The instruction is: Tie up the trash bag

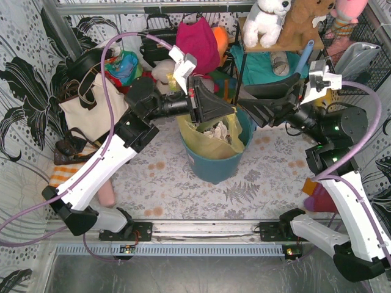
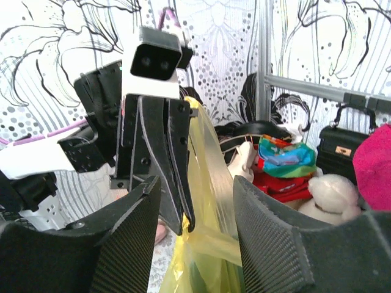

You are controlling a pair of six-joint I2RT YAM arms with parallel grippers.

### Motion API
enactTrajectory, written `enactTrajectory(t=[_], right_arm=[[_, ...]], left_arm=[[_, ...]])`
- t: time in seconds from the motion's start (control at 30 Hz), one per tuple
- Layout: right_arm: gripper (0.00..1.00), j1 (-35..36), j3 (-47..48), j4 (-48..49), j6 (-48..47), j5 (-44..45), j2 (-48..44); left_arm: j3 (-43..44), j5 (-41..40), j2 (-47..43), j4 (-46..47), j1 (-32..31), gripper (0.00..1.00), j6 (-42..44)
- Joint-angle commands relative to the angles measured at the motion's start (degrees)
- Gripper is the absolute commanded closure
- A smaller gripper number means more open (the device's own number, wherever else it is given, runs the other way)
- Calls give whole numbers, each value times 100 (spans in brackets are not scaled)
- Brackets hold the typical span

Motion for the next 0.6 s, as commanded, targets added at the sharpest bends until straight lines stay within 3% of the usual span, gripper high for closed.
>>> enactTrajectory(t=[0.0, 0.3, 0.57], right_arm=[[49, 18, 260, 454, 327, -29, -58], [45, 17, 1396, -389, 574, 47, 969], [37, 140, 2131, -266, 874, -441, 2120]], left_arm=[[-453, 168, -295, 930, -20, 100, 254], [-1710, 84, -772, 2985, -22, 100, -173], [-2159, 396, -714, 4328, -18, 100, -625]])
